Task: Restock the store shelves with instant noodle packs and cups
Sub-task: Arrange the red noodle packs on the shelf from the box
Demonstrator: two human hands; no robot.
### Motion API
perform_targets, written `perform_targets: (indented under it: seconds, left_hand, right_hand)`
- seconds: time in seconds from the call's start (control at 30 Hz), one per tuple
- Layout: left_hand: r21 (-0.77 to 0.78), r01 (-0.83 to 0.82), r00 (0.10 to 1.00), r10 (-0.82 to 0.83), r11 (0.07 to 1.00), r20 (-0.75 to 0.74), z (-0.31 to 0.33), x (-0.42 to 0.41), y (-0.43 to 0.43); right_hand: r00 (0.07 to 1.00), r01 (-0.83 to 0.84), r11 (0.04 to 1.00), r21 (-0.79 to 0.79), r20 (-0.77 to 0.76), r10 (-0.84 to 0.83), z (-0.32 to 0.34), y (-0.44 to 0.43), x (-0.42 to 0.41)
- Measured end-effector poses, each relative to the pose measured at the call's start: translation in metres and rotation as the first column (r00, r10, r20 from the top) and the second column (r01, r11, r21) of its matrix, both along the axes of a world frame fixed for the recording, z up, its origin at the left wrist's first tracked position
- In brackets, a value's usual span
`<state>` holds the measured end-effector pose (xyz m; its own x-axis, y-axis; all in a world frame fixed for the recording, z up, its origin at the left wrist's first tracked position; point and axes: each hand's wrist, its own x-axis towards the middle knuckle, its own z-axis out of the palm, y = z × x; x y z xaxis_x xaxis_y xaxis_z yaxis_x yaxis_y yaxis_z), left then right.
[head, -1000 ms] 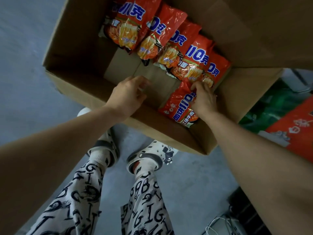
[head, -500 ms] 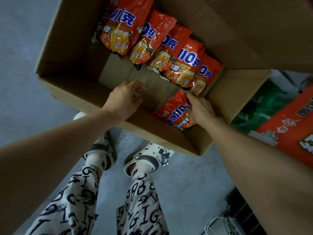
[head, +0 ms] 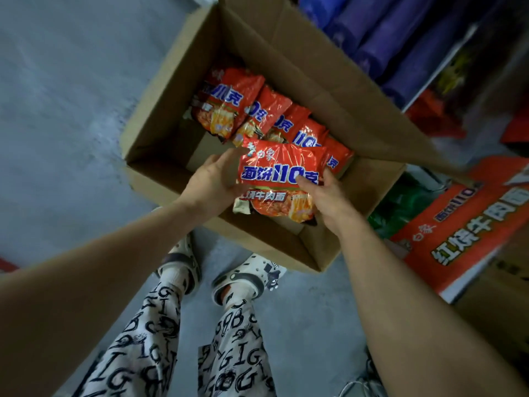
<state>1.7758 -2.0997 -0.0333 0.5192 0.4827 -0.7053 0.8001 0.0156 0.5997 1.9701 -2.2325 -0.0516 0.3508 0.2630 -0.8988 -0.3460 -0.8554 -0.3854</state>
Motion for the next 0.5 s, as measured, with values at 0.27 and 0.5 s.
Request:
perform_targets:
  seconds: [0.27,0.5]
  left_hand:
    - [-0.237,-0.188,0.961,0.228,0.953,0.155,0.051,-0.014,0.042]
    - [-0.378,-0.356,0.87,0.451,0.855,0.201,0.053,-0.039,0.055]
  right_hand:
    - [0.942,0.187,0.973,0.135,-0.306,-0.139,0.053,0.043,-0.023]
    - [0.98,0.057,0.988,0.146,-0.197,-0.027,0.049,0.066,-0.041]
